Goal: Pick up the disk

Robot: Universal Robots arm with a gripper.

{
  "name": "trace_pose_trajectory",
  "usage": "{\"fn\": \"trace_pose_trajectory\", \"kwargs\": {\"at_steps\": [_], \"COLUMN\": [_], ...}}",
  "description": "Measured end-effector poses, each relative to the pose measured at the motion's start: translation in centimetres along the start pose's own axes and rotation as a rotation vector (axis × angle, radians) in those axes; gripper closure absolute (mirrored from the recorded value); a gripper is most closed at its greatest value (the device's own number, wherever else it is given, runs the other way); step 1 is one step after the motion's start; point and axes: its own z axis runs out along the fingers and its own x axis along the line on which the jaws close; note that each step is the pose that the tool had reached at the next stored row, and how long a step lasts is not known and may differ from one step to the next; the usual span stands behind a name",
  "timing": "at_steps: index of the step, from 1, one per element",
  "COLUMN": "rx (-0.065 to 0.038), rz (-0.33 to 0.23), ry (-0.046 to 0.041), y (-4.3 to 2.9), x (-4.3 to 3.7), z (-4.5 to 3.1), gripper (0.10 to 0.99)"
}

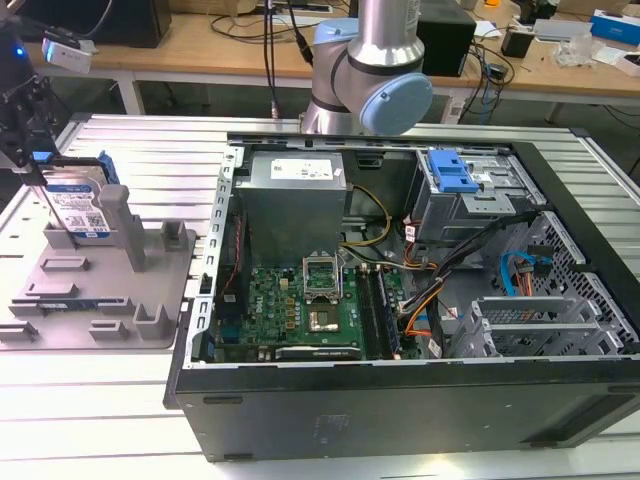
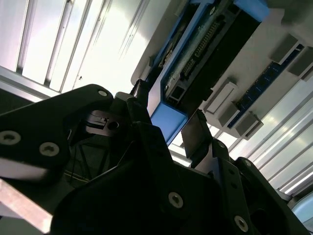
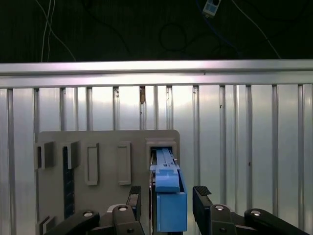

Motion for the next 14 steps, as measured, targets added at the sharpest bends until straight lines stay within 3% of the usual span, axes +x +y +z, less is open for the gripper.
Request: {"fn": "trace_pose_trajectory", "kwargs": {"at_steps": [14], "rx": [0.0], "rz": [0.0], "ry": [0.0001], "y": [0.0], "x": [0.0], "z": [0.71], "gripper": [0.545]}}
